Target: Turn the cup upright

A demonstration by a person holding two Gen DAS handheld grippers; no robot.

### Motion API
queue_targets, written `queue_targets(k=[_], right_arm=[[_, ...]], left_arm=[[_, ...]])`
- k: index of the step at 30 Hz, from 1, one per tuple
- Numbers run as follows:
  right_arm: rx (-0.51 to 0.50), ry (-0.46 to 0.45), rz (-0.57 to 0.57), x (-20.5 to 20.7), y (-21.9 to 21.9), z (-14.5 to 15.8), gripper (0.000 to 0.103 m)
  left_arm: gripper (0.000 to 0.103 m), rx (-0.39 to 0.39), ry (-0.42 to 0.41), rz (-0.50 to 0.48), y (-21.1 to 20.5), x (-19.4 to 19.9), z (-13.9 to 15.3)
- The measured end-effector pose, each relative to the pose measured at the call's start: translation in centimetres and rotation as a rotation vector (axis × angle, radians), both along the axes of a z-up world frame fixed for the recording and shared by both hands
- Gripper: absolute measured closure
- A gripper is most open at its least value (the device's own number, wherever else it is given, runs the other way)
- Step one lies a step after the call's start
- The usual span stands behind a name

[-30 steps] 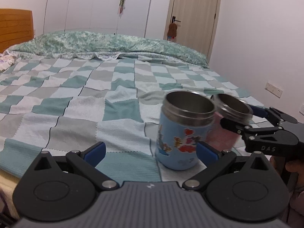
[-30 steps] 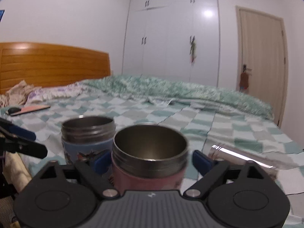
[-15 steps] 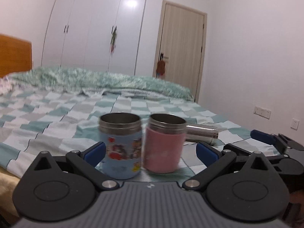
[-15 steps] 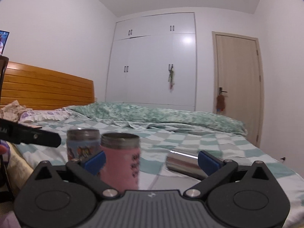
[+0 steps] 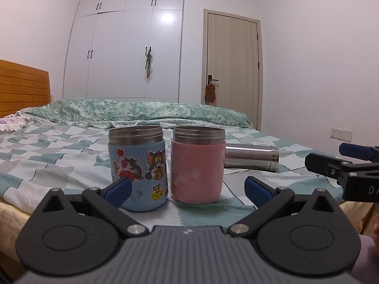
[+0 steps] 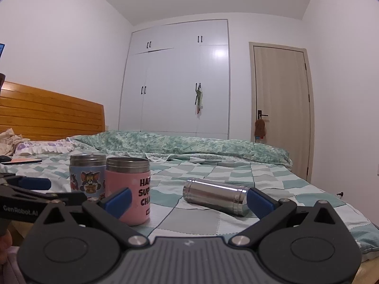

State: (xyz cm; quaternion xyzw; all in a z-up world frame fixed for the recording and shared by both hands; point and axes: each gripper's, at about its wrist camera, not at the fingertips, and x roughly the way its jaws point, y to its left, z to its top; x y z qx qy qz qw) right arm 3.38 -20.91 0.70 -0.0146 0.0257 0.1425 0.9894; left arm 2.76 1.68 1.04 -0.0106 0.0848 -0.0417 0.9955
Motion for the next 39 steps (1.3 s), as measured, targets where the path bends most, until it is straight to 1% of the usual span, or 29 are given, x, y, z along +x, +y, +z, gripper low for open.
queue_targets(k=[39], right_arm=[[0.004,-0.005,-0.003,-0.19,0.08,-0.08,0.0]], left_arm=[[0.0,-0.003,-0.025,0.005,-0.03,-0.53,-0.16]])
